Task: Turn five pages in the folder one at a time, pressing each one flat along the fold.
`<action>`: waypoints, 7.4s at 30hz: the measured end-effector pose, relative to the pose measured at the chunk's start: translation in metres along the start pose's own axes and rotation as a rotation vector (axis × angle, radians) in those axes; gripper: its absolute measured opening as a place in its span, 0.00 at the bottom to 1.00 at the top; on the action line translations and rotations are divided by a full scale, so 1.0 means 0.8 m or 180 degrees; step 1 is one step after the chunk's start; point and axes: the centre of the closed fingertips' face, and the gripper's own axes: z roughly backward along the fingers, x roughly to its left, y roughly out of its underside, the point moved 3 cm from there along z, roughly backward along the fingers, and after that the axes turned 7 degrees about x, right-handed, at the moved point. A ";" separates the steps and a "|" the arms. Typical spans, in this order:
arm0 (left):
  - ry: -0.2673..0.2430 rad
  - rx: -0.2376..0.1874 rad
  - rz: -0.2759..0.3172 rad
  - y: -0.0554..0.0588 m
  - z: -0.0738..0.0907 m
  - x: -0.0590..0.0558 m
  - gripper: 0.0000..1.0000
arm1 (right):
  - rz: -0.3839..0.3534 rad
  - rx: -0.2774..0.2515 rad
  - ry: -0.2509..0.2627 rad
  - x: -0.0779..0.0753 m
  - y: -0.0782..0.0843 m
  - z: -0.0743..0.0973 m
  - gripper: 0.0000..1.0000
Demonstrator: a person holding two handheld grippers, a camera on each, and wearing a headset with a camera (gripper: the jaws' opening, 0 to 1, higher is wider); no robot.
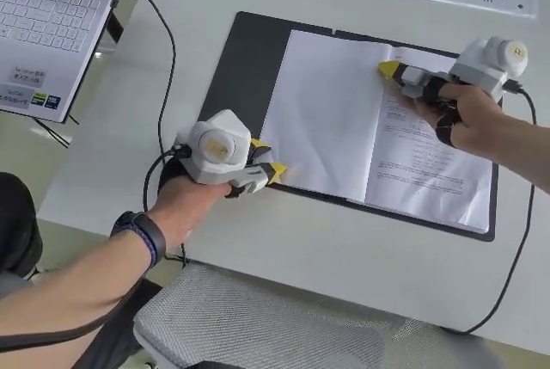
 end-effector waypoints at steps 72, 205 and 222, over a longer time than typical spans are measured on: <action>-0.0022 0.0068 0.0050 0.008 -0.018 0.010 0.25 | 0.0040 0.0475 -0.0254 0.075 0.241 0.101 0.00; 0.0009 -0.0420 -0.0466 -0.070 0.111 -0.075 0.75 | 0.1666 0.0102 0.1264 0.079 0.209 0.343 0.73; 0.0319 -0.0474 -0.0756 -0.140 0.055 -0.133 0.74 | 0.1571 0.0005 0.1262 0.073 0.205 0.355 0.72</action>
